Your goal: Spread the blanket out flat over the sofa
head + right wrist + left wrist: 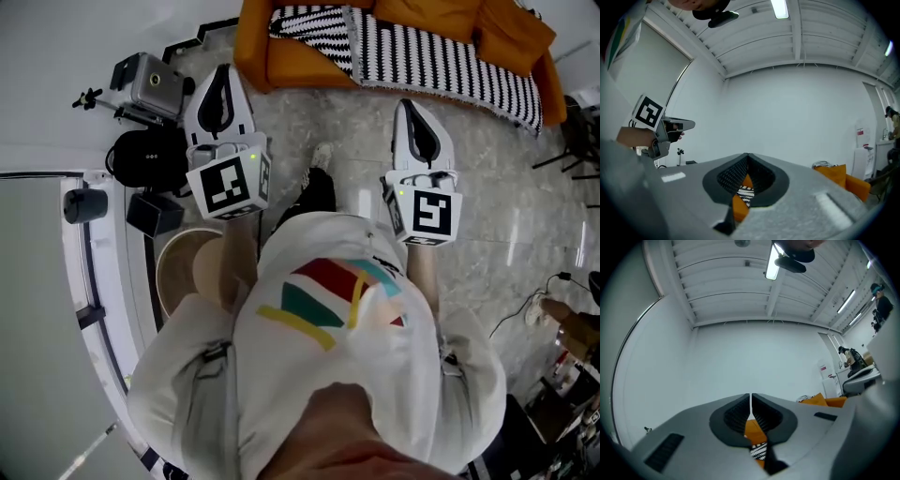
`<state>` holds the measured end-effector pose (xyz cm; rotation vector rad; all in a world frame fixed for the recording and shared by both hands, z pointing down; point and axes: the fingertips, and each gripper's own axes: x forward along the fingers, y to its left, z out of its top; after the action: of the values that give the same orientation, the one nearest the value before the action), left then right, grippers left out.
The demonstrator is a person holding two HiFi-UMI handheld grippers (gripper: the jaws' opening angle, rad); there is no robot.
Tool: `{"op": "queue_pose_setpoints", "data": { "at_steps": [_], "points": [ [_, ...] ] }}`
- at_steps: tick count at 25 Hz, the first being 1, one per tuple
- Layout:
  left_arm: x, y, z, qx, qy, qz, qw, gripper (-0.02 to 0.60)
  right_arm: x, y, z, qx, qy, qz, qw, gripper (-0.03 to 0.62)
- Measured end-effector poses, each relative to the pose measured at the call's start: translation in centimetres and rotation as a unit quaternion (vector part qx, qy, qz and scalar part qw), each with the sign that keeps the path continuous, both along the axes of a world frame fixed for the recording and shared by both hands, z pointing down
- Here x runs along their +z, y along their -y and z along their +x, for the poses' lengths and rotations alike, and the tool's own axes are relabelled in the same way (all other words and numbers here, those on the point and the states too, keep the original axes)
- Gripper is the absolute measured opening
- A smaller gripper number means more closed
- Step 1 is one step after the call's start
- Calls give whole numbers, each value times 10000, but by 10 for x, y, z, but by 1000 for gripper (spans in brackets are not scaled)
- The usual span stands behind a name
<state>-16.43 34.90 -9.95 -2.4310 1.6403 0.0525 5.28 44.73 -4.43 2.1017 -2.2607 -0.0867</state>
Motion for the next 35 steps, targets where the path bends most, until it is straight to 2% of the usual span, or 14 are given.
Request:
{"op": "queue_pose_setpoints", "data": {
  "at_steps": [5, 10, 14, 20, 24, 29, 35],
  "points": [
    [10, 22, 18, 130, 65, -34, 9999, 23, 3, 26, 1, -196, -90, 12, 9998, 5],
    [22, 74, 36, 319, 21, -58, 9995, 23, 2, 74, 15, -106, -404, 99, 9991, 5],
    [26, 120, 55, 525, -194, -148, 9983, 23, 8, 120, 27, -58, -379, -14, 9993, 5],
    [48, 205, 79, 800, -130, -494, 9955, 23, 18, 201, 38, 107, -328, -282, 9990, 5],
    [41, 268, 95, 1007, -93, -448, 9939, 23, 15, 255, 46, 241, -326, -404, 9984, 5],
    [45, 334, 110, 1115, -75, -545, 9922, 23, 13, 319, 64, 359, -171, -493, 9980, 5],
    [58, 391, 111, 1157, -307, -792, 9896, 23, 31, 377, 66, 330, 40, -769, 9965, 5]
  ]
}}
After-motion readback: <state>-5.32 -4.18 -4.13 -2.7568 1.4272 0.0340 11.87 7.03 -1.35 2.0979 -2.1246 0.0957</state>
